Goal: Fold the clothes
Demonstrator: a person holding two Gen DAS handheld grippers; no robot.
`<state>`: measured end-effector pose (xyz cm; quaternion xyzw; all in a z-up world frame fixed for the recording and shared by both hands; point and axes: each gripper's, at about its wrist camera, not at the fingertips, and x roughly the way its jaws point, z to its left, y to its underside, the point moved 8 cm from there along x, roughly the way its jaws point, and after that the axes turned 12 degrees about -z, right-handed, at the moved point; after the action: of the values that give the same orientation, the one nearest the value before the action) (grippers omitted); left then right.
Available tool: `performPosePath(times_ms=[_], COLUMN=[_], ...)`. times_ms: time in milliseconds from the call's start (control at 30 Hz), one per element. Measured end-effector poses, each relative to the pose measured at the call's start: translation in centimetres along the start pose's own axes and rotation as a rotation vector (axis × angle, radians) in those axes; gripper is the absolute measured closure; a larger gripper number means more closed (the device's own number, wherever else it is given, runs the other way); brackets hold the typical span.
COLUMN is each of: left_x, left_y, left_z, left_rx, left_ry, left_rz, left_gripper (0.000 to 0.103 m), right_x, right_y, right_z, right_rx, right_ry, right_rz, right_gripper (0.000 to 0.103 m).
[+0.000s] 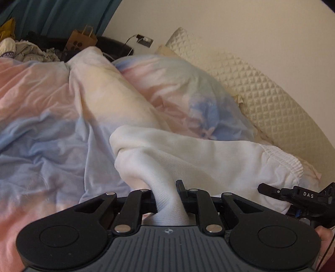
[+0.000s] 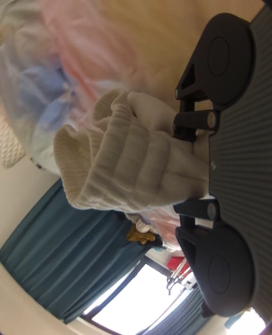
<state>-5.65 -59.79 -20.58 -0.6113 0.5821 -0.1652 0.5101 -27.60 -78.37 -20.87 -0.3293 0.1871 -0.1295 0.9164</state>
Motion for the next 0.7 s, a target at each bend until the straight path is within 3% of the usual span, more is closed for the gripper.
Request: performPosePath(times_ms=[67, 167, 400, 533, 600, 700], left_x=[1.3, 2.3, 1.7, -1.5, -3.8, -7.1], left_y=[1.9, 3.7, 3.4, 2.7, 2.2, 1.0], left_z=[1.3, 3.0, 3.5, 2.5, 1.5, -0.1], left_rx=[0.012, 0.005, -0.018, 0.043, 0.082, 0.119], left_ry=[-0.006, -0.013, -0.007, -0.035, -0.047, -0.045], left_rz=[0.038, 0.075, 0.077, 0.065, 0.053, 0.019], left_gripper=[0.087, 0.081, 0.076, 0.069, 0.058, 0.051], right_x=[0.5, 0.6, 0.0, -1.8, -3.0, -5.2], right_y=[2.8, 4.6, 4.5, 3.7, 3.3, 2.6], right_z=[-2.6, -4.8, -4.5, -3.6, -3.2, -1.6], right_rx=[0.003, 0.048, 0.046, 0.036, 0.020, -0.043], right_ry=[0.059, 0.073, 0.156, 0.228, 0.292, 0.344], right_rz=[0.025, 0.006, 0.004, 0.006, -0.010, -0.039], right_gripper=[0.067, 0.065, 0.058, 0.052, 0.050, 0.050])
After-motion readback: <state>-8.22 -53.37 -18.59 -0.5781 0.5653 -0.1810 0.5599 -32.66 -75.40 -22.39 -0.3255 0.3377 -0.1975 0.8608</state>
